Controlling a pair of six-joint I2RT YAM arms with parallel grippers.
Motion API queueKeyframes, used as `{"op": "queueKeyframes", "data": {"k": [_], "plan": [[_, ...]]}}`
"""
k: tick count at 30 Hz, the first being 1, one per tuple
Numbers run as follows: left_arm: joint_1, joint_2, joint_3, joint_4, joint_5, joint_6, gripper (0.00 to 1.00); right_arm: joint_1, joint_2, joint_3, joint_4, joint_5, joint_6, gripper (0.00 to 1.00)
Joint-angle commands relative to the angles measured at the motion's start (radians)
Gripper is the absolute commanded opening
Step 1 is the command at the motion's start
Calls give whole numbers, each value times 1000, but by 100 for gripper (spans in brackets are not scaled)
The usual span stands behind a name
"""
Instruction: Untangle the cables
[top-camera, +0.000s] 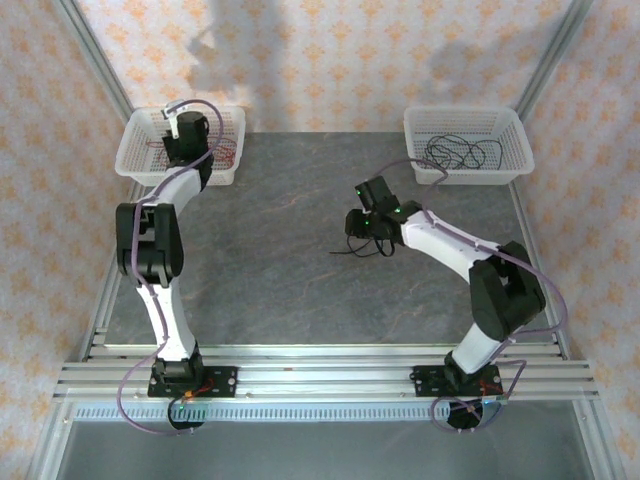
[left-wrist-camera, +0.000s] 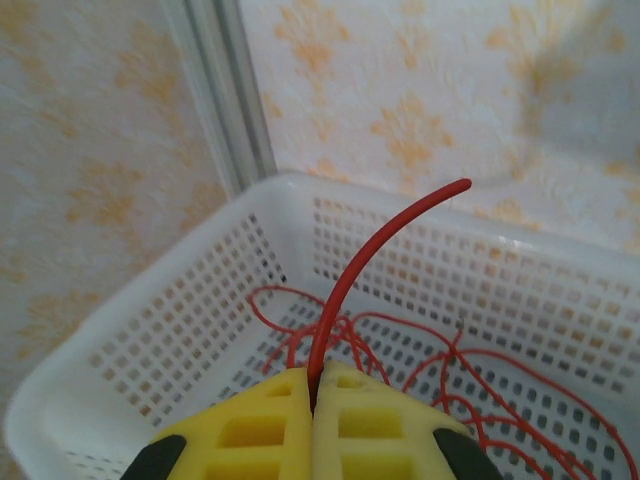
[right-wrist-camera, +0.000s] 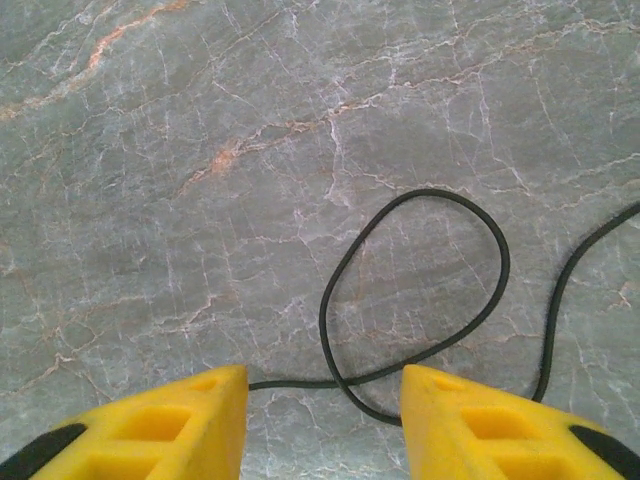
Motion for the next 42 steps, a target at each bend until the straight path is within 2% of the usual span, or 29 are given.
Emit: {"op": "queueKeyframes", "data": {"k": [1,9,19,21,23,28,33,42], "plan": [[-1,83,116,-210,61,-36,0,-5,-40,-21,-18,17,-7,44],[0,175,236,-236,125,-38,0,-6,-44,-20,-32,29,-3,44],[0,273,403,-491,242,-119,0,-6,-7,27,-47,25,-20,44],[1,281,436,-549,247,-130,13,-6,-7,35,-53,28,-24,44],[0,279,461,-601,250,-139,31,-5,-10,37,-58,31,-26,44],[0,238,491,-682,258,-155,58,-6,-19,33,-63,35,-24,45],[0,179,508,-743,294,-178,69,-5,-26,26,-69,41,-13,45],[-23,29,448,-765,355,-204,74,-5,-24,2,-78,40,2,47]]}}
